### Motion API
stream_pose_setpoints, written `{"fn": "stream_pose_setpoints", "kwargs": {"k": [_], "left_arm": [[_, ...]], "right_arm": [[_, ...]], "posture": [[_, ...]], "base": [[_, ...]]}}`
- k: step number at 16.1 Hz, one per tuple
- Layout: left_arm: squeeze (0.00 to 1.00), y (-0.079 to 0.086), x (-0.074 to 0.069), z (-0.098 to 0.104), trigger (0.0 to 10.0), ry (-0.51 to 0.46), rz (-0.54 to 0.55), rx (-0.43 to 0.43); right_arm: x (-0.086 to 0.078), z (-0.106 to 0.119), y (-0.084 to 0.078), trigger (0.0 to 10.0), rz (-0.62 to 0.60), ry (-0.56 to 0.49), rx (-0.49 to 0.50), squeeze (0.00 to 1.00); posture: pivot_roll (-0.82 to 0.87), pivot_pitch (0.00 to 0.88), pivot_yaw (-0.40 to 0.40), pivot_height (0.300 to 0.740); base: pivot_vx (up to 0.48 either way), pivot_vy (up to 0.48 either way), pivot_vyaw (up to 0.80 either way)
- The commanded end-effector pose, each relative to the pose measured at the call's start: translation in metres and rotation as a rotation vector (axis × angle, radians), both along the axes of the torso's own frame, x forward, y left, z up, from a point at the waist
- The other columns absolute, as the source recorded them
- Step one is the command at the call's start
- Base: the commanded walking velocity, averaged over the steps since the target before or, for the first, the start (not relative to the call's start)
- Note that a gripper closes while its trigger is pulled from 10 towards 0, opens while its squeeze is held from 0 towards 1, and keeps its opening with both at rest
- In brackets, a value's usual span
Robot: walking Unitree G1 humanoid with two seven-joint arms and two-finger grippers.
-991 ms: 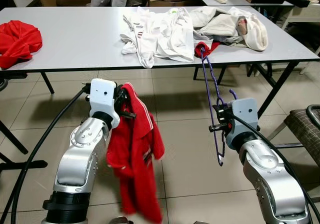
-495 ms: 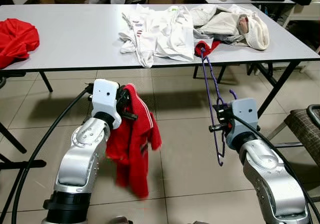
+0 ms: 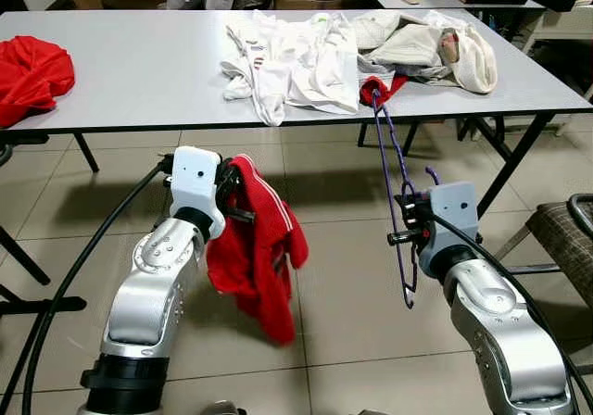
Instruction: Hang hanger
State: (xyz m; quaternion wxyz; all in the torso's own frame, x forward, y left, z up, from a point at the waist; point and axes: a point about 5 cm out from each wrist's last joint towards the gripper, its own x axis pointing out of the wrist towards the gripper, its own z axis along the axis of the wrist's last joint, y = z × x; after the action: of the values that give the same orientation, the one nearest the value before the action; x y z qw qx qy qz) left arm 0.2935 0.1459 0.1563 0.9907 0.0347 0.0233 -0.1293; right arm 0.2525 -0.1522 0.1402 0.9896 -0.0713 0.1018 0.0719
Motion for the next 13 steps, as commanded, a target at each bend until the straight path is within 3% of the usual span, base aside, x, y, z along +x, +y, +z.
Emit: {"fn": "stream_pose_setpoints", "kwargs": {"k": [1,13], "left_arm": [[0.00,0.0014,0.0011,0.0056,10.0,-0.021,-0.002,-0.006],[0.00,0.0041,0.0027,0.0062,10.0,-0.018,0.012,-0.005]], "right_arm": [[0.0016,0.0009,-0.0001,10.0,0.003,-0.011,-0.007,0.00],[0.0043,0.0013,0.0019,10.0,0.012,-0.019,-0.019,0.00]], "posture": [[0.02,0.000,-0.004,0.740],[0.03,0.000,-0.009,0.740]], "base": [[0.000,0.386,0.00],[0.000,0.380,0.00]]}}
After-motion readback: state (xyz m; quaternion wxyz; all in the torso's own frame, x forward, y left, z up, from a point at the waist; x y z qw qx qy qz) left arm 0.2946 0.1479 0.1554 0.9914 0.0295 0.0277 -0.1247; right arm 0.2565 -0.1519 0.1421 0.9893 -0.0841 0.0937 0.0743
